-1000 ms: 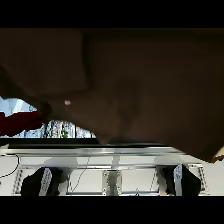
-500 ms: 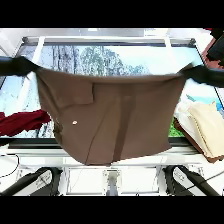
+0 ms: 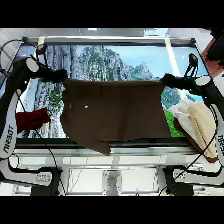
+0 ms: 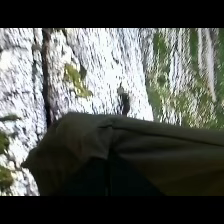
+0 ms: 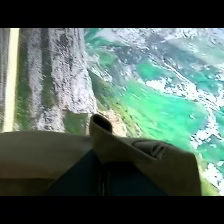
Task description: Fold the shirts.
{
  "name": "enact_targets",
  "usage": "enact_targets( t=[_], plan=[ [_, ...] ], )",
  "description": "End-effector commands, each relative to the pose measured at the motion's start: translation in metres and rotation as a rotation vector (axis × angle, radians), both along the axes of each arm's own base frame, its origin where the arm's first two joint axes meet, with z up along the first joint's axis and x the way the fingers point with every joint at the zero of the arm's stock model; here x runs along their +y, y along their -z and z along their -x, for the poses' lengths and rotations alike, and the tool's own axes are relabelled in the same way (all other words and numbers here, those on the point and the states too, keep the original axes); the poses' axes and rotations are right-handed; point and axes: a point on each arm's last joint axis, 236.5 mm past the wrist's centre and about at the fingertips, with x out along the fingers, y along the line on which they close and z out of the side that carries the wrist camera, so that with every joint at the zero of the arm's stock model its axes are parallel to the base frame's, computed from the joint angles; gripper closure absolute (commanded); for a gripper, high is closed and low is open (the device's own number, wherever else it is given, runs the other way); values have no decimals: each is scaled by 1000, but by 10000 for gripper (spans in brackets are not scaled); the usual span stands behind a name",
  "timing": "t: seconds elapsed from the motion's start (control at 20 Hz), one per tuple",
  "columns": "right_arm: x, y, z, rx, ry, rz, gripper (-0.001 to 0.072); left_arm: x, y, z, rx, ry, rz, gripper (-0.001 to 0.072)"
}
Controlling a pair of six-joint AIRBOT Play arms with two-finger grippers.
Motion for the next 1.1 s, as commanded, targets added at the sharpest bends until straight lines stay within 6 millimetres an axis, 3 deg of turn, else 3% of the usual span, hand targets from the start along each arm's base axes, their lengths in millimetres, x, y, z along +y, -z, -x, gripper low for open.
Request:
enact_targets(
  t=[0.0,0.2,0.4,0.5,0.7,1.05],
  plan=[
    [-5,30,18,103,-79,106,687,-5,42,54,265,54,-19,699],
    [-28,55,44,240,-94,227,687,-5,93,129,544,113,-24,699],
    [-26,75,49,298,-99,212,688,-21,129,170,659,128,24,699],
    [-17,94,55,348,-105,163,687,-26,140,177,666,128,41,699],
    [-7,130,70,431,-121,130,687,-27,142,175,656,122,47,699],
    [-7,134,72,433,-115,131,685,-30,142,175,656,121,59,698]
  ],
)
